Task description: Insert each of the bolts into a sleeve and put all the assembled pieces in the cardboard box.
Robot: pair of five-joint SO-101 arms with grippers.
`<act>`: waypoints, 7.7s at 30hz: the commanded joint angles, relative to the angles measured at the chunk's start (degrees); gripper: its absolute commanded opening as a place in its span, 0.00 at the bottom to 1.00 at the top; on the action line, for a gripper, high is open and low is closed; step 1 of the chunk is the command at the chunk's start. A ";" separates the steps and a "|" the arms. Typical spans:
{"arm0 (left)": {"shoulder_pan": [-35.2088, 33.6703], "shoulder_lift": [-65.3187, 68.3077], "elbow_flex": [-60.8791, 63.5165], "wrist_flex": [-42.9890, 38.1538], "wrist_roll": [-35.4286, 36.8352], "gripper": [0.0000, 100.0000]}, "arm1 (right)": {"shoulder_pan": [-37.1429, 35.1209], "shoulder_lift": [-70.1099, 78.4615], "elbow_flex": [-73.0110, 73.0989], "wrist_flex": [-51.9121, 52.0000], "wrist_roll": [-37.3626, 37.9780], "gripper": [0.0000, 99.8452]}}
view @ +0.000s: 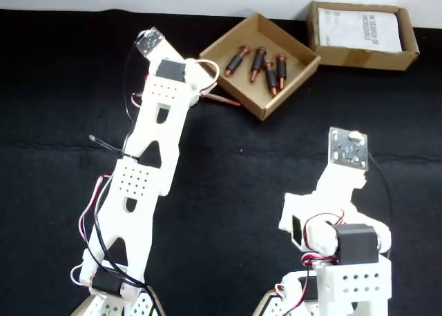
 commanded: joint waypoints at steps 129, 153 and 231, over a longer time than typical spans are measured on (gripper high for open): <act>9.45 -115.91 112.48 -50.55 -57.58 0.01 | -23.16 -29.93 28.44 -54.90 5.89 0.01; 21.93 -137.71 130.77 -57.23 -39.56 0.01 | -23.16 -30.64 33.01 -55.25 10.55 0.01; 31.25 -125.49 137.98 -64.62 -35.69 0.01 | -15.87 -30.73 32.84 -51.21 10.81 0.01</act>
